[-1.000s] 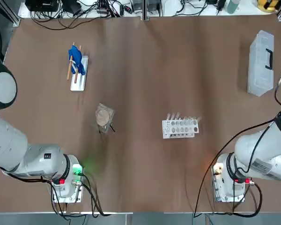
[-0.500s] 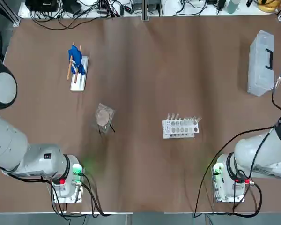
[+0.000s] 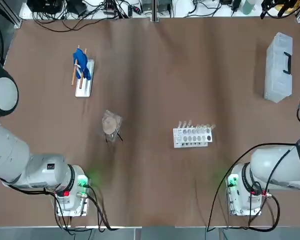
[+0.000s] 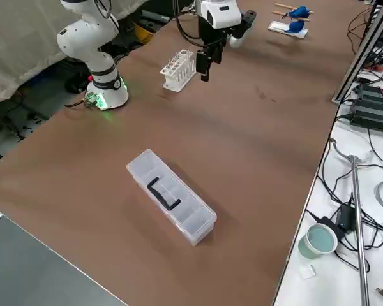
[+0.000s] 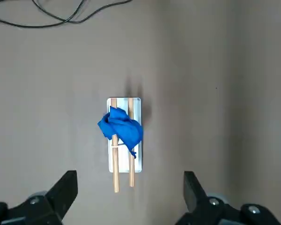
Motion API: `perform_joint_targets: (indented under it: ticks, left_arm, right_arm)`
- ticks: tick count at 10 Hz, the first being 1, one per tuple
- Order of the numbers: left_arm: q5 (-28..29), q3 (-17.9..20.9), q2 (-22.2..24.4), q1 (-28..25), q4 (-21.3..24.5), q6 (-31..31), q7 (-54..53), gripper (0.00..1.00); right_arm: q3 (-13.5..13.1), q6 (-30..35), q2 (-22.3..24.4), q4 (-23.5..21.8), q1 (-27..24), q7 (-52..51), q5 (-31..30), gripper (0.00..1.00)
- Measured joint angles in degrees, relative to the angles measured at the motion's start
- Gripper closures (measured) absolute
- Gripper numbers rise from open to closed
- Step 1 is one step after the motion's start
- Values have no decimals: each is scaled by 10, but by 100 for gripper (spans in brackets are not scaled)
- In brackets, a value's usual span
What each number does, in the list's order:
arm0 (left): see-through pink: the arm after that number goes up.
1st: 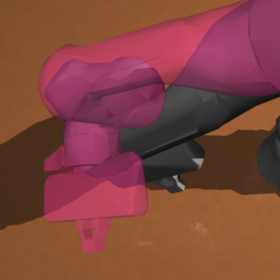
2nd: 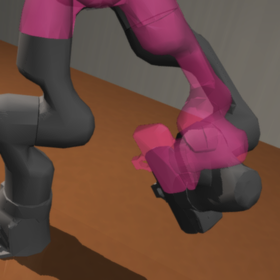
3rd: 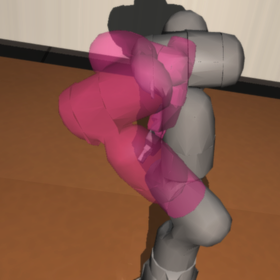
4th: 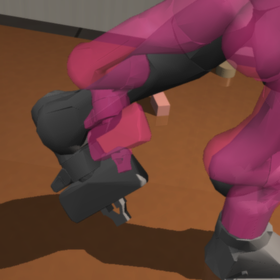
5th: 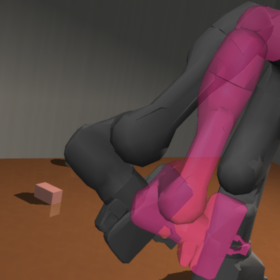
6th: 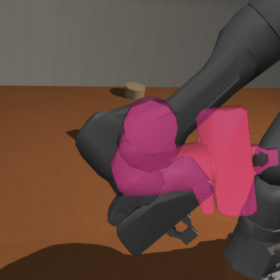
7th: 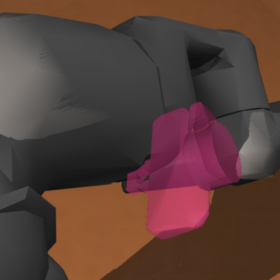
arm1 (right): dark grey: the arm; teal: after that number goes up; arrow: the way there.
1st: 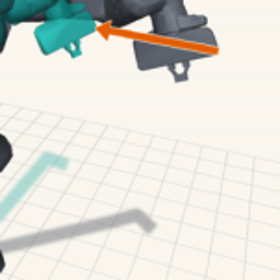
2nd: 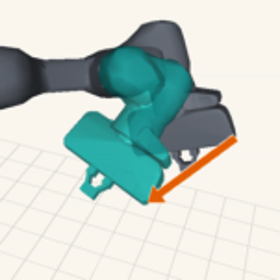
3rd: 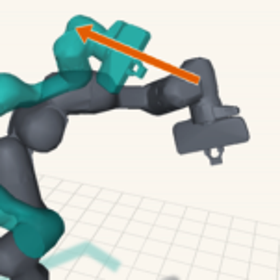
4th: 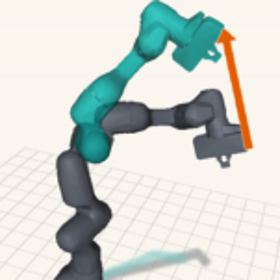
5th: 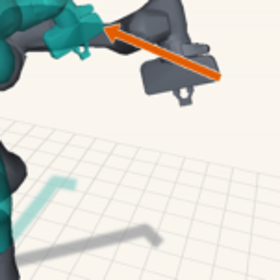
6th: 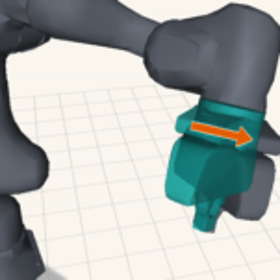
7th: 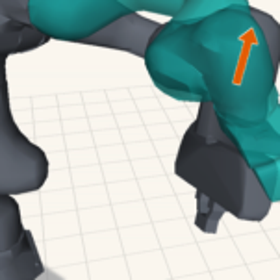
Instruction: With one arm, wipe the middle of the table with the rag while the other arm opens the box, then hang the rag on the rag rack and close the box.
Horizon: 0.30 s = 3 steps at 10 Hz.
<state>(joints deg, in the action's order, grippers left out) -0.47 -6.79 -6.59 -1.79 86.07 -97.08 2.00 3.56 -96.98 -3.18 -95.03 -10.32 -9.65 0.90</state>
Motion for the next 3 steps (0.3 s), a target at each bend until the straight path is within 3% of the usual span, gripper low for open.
perform_joint_targets:
  ticks: [3]
  left_arm:
    - [0,-1,0,0,0,0,0,0]
  right_arm:
    - [-2,-1,0,-2,0,1,0,1]
